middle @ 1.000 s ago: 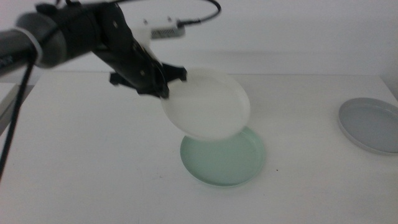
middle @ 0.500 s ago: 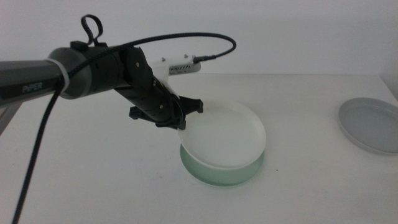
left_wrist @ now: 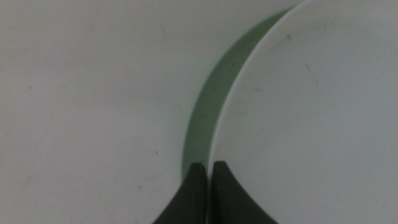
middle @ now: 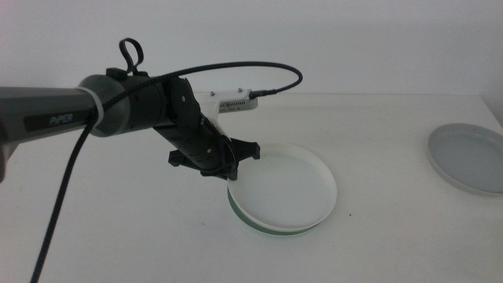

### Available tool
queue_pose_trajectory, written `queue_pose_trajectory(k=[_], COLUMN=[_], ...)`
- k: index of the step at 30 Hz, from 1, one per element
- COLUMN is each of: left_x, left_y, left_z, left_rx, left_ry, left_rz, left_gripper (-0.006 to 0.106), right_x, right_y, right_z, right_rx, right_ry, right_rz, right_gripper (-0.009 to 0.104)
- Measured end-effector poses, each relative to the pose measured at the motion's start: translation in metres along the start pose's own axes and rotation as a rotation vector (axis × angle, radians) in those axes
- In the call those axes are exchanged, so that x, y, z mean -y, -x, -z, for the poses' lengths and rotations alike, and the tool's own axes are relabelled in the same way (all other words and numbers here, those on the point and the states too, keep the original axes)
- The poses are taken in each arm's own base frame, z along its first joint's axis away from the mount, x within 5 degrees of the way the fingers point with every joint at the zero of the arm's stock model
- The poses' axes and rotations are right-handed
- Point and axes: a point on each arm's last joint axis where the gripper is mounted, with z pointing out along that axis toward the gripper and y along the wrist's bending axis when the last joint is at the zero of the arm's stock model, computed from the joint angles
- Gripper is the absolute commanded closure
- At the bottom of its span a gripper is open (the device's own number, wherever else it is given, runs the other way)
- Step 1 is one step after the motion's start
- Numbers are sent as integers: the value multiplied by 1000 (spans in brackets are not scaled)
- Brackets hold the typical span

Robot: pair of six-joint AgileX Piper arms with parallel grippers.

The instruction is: Stack the three bowls on top of each other.

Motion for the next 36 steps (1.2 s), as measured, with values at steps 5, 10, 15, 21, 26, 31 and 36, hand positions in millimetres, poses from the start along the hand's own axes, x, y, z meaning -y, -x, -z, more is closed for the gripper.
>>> queue_pose_trajectory(k=[5, 10, 15, 21, 26, 31, 36], left_x=[-1, -2, -1, 8, 22, 37, 47], left_y=[0, -1, -2, 1, -2, -31, -70], left_z=[-3, -5, -4, 43, 130, 219, 281], left_rx=[-2, -7, -17, 28, 167, 304, 380], left_ry=[3, 2, 3, -12, -53, -98, -185], left_rz=[2, 4, -59, -143, -278, -454, -582], left_gripper=[100, 79, 41, 7, 7, 7, 7], right_x=[0, 0, 0, 0, 0, 0, 0], right_y=[0, 0, 0, 0, 0, 0, 0], right_z=[0, 0, 0, 0, 0, 0, 0], right_rx=[0, 0, 0, 0, 0, 0, 0], right_ry=[0, 0, 0, 0, 0, 0, 0], right_rz=[0, 0, 0, 0, 0, 0, 0], right_gripper=[4, 4, 4, 4, 4, 4, 4])
